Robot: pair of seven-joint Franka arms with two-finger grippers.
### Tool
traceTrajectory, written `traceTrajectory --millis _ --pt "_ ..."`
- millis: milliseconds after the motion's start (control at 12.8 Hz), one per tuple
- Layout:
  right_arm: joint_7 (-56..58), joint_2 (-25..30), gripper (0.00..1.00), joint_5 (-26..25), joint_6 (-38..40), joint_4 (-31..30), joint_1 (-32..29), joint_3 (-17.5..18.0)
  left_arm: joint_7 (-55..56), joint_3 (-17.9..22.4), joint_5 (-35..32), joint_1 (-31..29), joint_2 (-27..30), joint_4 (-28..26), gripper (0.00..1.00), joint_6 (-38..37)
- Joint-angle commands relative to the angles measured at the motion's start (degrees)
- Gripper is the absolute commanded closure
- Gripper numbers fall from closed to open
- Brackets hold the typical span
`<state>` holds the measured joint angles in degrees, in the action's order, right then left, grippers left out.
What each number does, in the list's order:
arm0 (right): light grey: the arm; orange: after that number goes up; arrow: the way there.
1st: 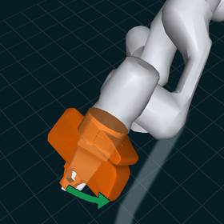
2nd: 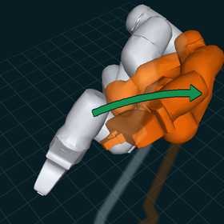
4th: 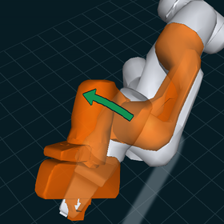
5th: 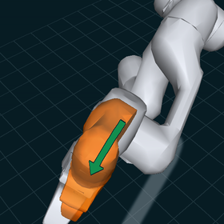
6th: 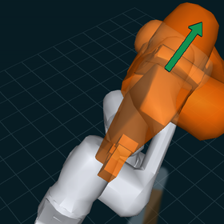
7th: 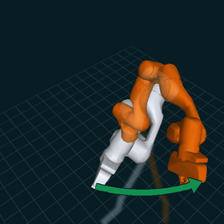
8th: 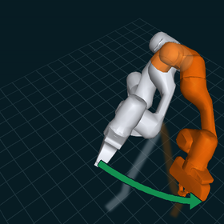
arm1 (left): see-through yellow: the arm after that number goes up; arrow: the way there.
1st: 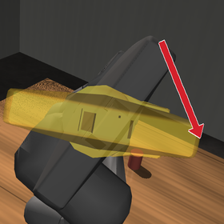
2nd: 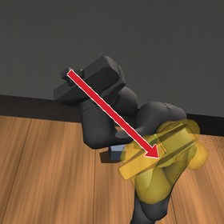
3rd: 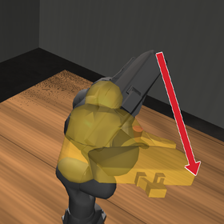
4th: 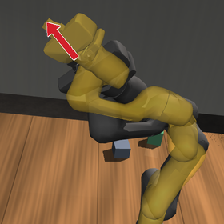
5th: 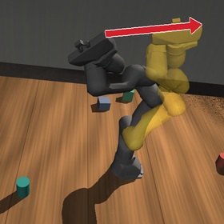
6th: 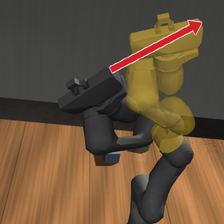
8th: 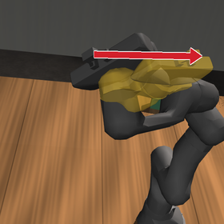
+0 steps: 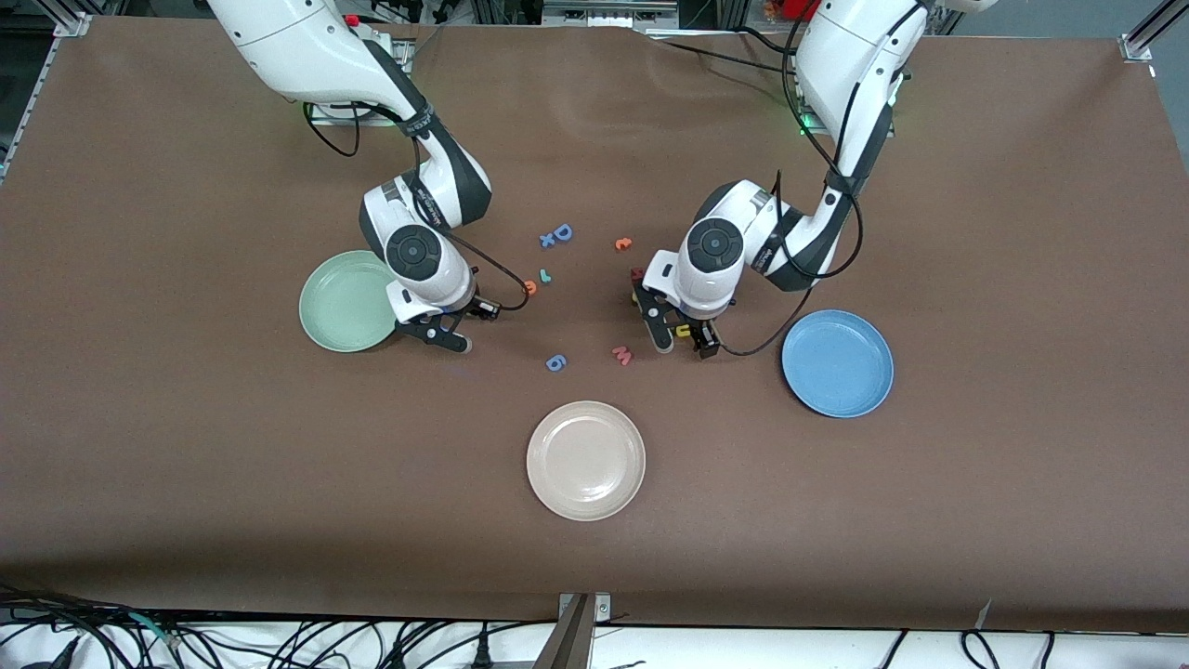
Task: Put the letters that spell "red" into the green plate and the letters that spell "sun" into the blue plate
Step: 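Grasp the teal 9 with the right gripper and yellow u with the left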
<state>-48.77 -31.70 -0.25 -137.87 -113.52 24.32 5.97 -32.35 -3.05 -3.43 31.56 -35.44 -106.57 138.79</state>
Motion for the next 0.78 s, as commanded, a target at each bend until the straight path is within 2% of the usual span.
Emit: traceTrajectory --millis 0,156,234,312,468,624,702 --pt "1.31 -0.46 0.53 -0.19 0.15 -3.2 0.11 -0.61 -0.87 0.5 -2.45 0.69 -0.41 -0.56 0.14 2.52" --pt "1.39 -1.87 0.53 -0.19 -0.73 -3.12 -0.06 -0.61 -0.69 0.5 -4.39 0.6 -0.5 -1.27 0.15 4.03" --pt "1.39 -2.05 0.53 -0.19 -0.74 -3.03 -0.07 -0.53 -0.69 0.5 -4.39 0.69 -0.5 -1.27 0.21 4.12" --pt "1.39 -2.05 0.53 -0.19 -0.82 -3.03 0.02 -0.53 -0.78 0.5 -4.39 0.69 -0.5 -1.27 0.29 4.12" --pt "1.39 -2.66 0.53 -0.19 -1.7 -3.03 0.11 -0.61 -0.78 0.5 -4.39 0.69 -0.5 -1.27 0.61 4.12" --pt "1.39 -2.84 0.53 -0.19 -1.7 -3.03 0.02 -0.53 -0.78 0.5 -4.39 0.87 -0.42 -1.62 0.82 4.12" --pt "1.39 -2.84 0.53 -0.19 -1.79 -2.94 0.02 -0.53 -0.78 0.5 -4.39 0.95 -0.42 -1.62 0.88 4.12"
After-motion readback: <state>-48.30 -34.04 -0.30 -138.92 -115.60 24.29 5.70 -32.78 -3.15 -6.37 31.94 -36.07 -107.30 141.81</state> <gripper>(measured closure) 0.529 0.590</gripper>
